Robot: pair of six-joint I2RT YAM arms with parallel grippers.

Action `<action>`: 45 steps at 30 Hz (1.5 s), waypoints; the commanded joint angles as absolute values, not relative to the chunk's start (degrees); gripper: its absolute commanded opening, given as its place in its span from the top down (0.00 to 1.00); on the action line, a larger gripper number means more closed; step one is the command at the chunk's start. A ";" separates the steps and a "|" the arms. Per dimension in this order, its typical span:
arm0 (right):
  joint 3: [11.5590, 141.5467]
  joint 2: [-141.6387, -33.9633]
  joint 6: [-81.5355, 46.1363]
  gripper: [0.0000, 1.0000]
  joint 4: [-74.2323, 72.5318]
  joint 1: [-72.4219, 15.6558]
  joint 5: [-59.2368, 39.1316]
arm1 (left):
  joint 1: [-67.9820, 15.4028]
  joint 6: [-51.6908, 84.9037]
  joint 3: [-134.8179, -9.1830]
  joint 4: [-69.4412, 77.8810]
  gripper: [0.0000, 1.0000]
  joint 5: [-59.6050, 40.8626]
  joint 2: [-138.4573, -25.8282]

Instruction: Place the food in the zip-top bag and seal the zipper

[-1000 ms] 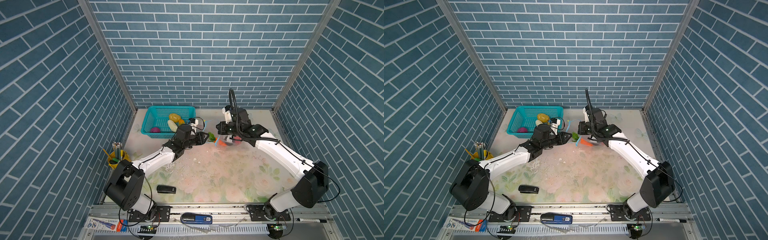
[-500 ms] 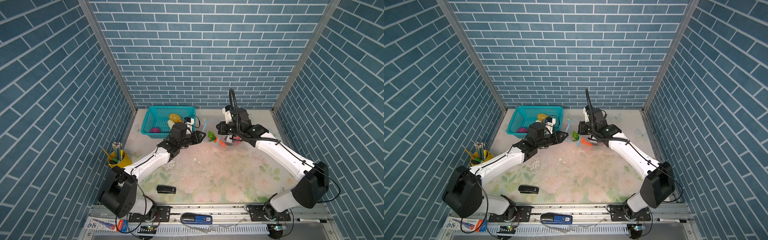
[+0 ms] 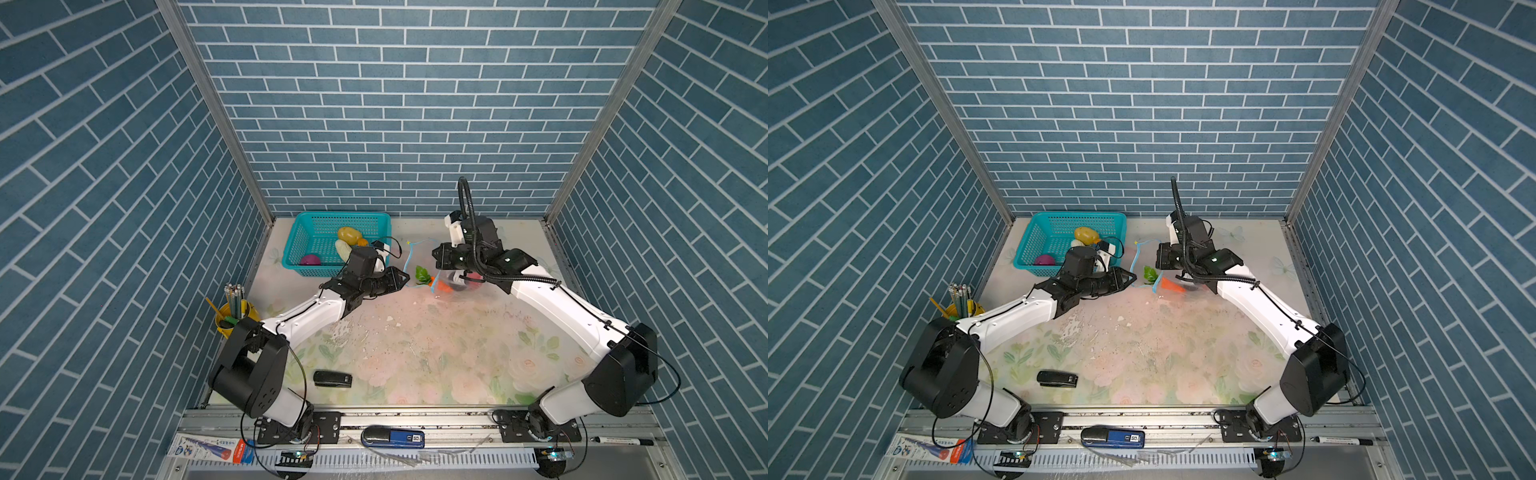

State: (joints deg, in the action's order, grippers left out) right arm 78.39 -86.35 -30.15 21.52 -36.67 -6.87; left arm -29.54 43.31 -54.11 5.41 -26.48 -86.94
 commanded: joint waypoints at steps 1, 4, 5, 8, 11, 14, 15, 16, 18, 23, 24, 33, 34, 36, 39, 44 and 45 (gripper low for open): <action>81.73 -85.78 -29.80 1.00 21.51 -36.39 -6.86 | -29.44 43.88 -56.26 6.86 0.82 -28.30 -86.40; 81.79 -85.81 -29.79 1.00 21.49 -36.39 -6.86 | -29.51 44.26 -56.67 6.94 0.90 -28.96 -86.14; 81.82 -85.84 -29.84 1.00 21.47 -36.38 -6.84 | -29.54 44.44 -56.87 7.11 0.93 -29.28 -86.22; 82.08 -85.75 -29.71 1.00 21.69 -36.40 -6.86 | -29.96 44.65 -57.63 7.05 0.98 -29.70 -86.28; 82.09 -85.31 -29.37 1.00 22.12 -36.44 -6.21 | -30.49 44.64 -58.74 6.86 1.00 -29.72 -86.28; 82.00 -84.60 -28.71 1.00 22.90 -36.38 -5.36 | -31.20 44.62 -60.22 6.46 1.00 -29.85 -86.42; 82.08 -84.27 -28.33 1.00 23.24 -36.40 -4.35 | -31.54 44.65 -60.73 6.29 1.00 -29.82 -86.63; 82.06 -83.92 -27.99 1.00 23.73 -36.39 -3.44 | -31.85 44.65 -61.25 6.08 1.00 -29.82 -86.63; 82.37 -83.04 -26.89 1.00 24.78 -36.29 -1.36 | -32.66 44.60 -62.50 5.58 1.00 -29.79 -86.84; 83.06 -80.58 -25.28 1.00 27.29 -35.88 3.52 | -34.10 44.48 -65.72 3.92 1.00 -29.45 -86.57; 83.41 -80.19 -25.18 1.00 27.73 -35.74 4.26 | -34.27 44.49 -66.36 3.61 1.00 -29.37 -86.43; 86.46 -78.16 -25.14 1.00 31.10 -34.81 8.47 | -35.50 44.31 -71.72 1.01 1.00 -28.52 -85.99; 86.84 -78.14 -25.22 1.00 31.35 -34.80 8.75 | -35.80 44.31 -72.27 0.75 1.00 -28.39 -86.04; 87.46 -78.05 -25.22 1.00 31.80 -34.77 9.13 | -36.25 44.24 -73.48 0.20 1.00 -28.28 -86.01; 88.14 -77.96 -25.31 1.00 32.08 -34.72 9.47 | -36.81 44.25 -74.85 -0.09 1.00 -28.10 -85.90; 88.39 -78.13 -25.22 1.00 31.64 -34.79 9.57 | -38.38 44.52 -77.04 -0.34 1.00 -27.91 -86.02; 88.43 -78.13 -25.22 1.00 31.51 -34.75 9.51 | -38.64 44.50 -77.43 -0.44 1.00 -27.78 -86.01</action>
State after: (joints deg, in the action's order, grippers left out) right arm 85.41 -79.55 -26.52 31.75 -34.92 8.23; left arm -37.56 44.80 -75.05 -0.36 -28.08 -86.89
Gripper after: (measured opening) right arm 0.040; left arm 0.047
